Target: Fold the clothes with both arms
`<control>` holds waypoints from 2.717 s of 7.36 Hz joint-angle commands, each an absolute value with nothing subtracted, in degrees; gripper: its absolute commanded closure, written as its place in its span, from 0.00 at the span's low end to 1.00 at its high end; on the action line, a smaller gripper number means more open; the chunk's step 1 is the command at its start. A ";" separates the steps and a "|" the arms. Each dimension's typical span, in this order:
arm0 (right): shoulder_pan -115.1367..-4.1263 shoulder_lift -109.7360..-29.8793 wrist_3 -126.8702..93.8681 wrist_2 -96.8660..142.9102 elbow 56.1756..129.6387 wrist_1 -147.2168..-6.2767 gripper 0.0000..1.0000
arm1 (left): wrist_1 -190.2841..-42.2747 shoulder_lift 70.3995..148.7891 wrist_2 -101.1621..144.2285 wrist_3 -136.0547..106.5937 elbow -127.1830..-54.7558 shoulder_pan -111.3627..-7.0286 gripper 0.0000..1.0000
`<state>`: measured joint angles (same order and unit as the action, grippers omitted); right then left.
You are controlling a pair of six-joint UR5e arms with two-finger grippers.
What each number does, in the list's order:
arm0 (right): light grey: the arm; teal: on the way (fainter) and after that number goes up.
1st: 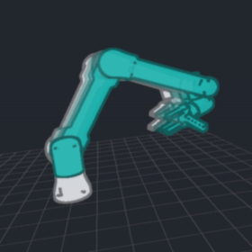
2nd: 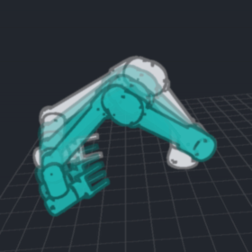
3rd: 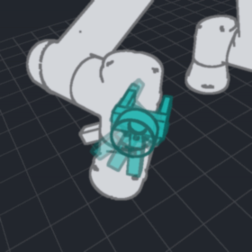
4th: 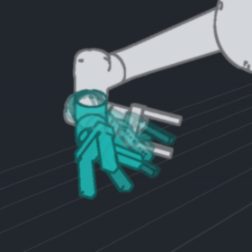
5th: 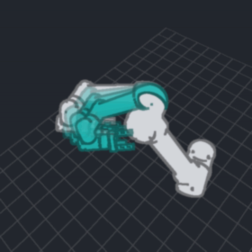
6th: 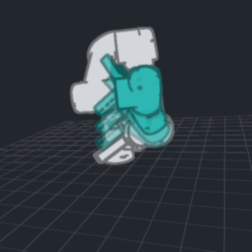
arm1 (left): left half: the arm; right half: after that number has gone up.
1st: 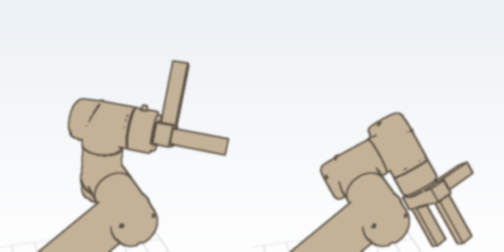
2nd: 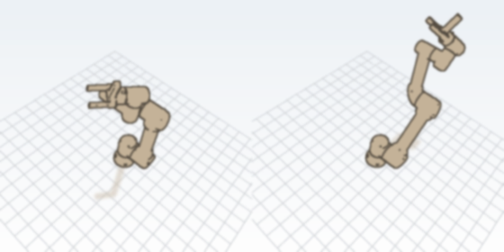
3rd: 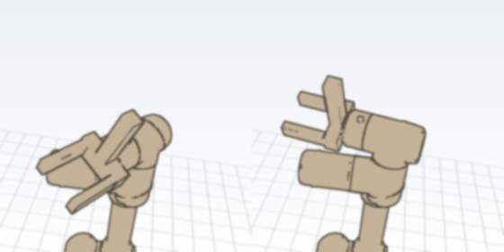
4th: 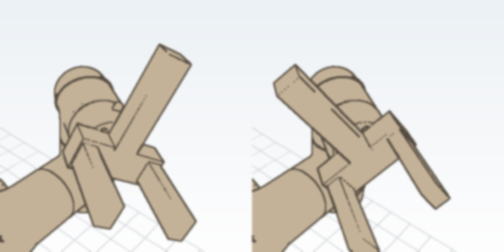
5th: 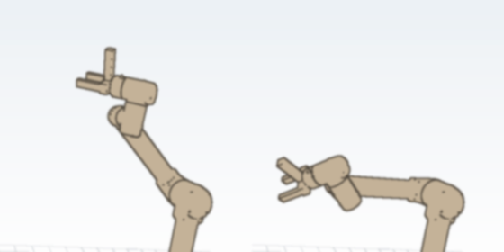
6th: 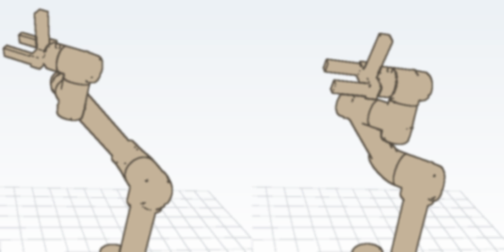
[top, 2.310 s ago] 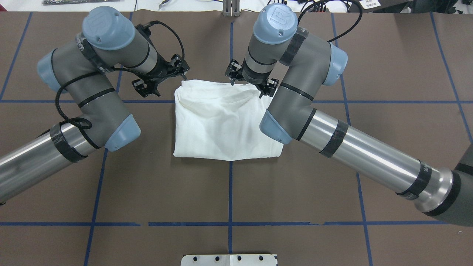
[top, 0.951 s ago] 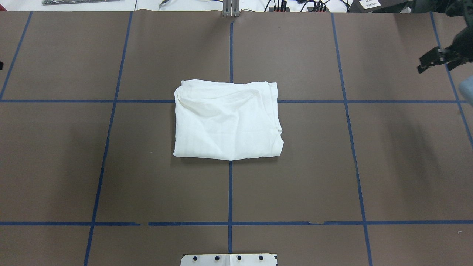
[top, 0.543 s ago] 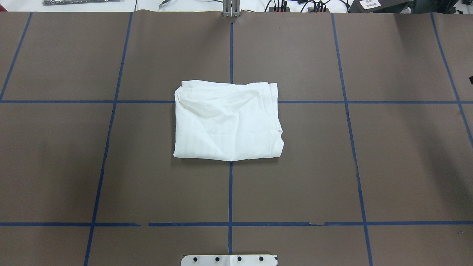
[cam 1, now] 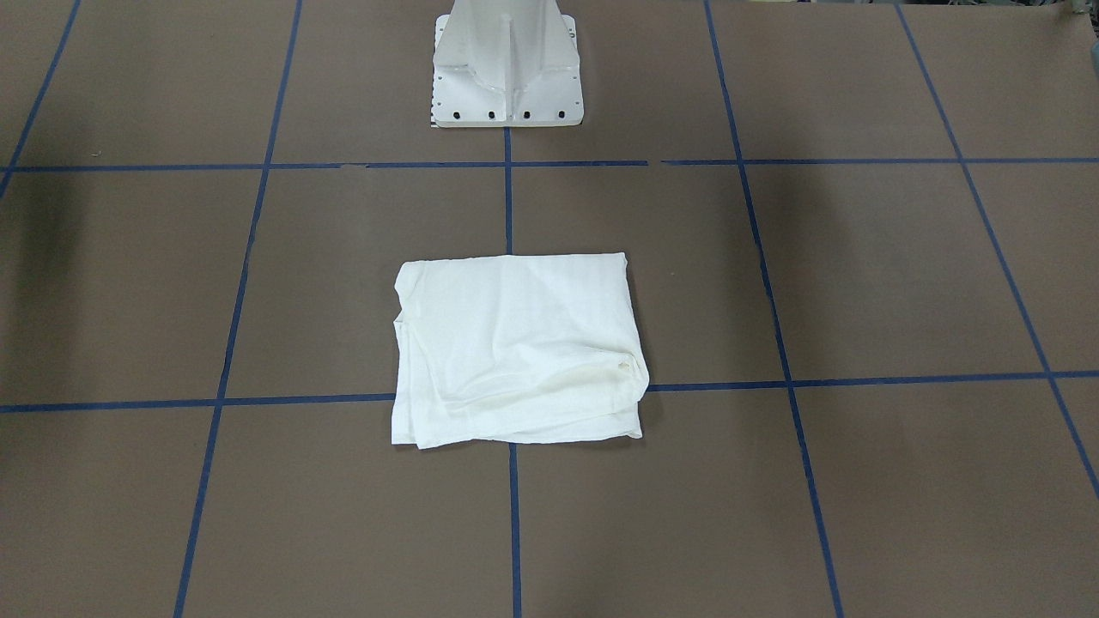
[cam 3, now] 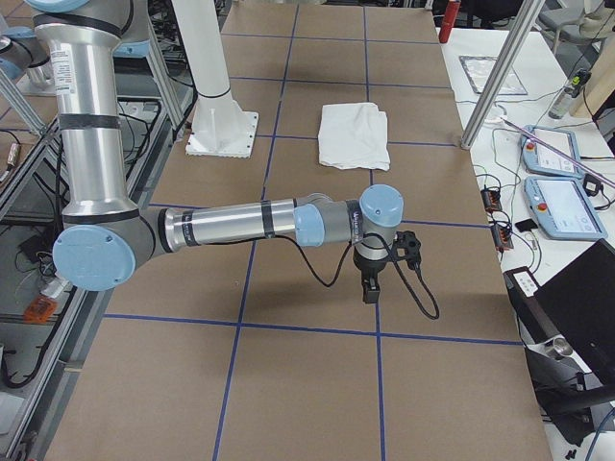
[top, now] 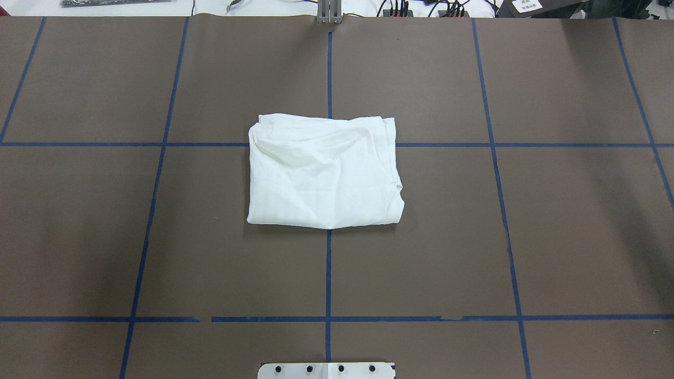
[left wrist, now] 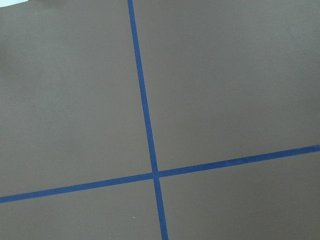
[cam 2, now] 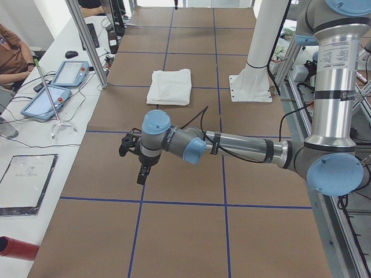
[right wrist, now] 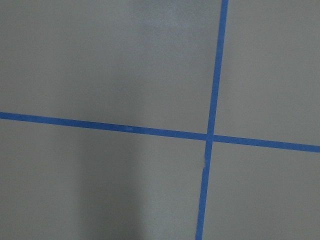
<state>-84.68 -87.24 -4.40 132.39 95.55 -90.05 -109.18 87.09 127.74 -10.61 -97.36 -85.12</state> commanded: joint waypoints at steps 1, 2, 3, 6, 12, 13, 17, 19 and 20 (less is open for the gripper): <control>-85.95 -89.03 -5.09 132.45 96.06 -90.17 0.00 | -108.90 84.55 127.79 -10.28 -94.50 -86.73 0.00; -86.22 -88.77 -5.18 132.71 95.80 -93.05 0.00 | -108.64 84.12 128.49 -10.28 -92.39 -88.14 0.00; -86.22 -88.42 -5.19 132.71 96.06 -97.17 0.00 | -105.94 84.20 128.50 -10.28 -92.63 -88.24 0.00; -87.45 -89.03 -5.19 135.33 96.24 -99.93 0.00 | -103.01 84.12 128.41 -10.20 -94.48 -88.24 0.00; -87.63 -90.44 -5.10 135.62 96.15 -99.32 0.00 | -95.81 84.64 128.58 -10.20 -95.88 -88.07 0.00; -87.63 -90.53 -5.01 135.53 96.07 -99.32 0.00 | -95.80 84.55 128.58 -10.20 -96.06 -88.15 0.00; -87.71 -91.66 -4.40 134.92 95.72 -99.14 0.00 | -96.06 84.55 128.58 -10.11 -96.06 -88.07 0.00; -88.68 -92.11 -2.74 134.91 95.54 -99.05 0.00 | -96.15 84.55 128.50 -10.11 -95.98 -88.07 0.00; -89.20 -92.02 -2.38 134.91 95.71 -99.05 0.00 | -96.15 84.46 128.50 -10.02 -96.06 -88.07 0.00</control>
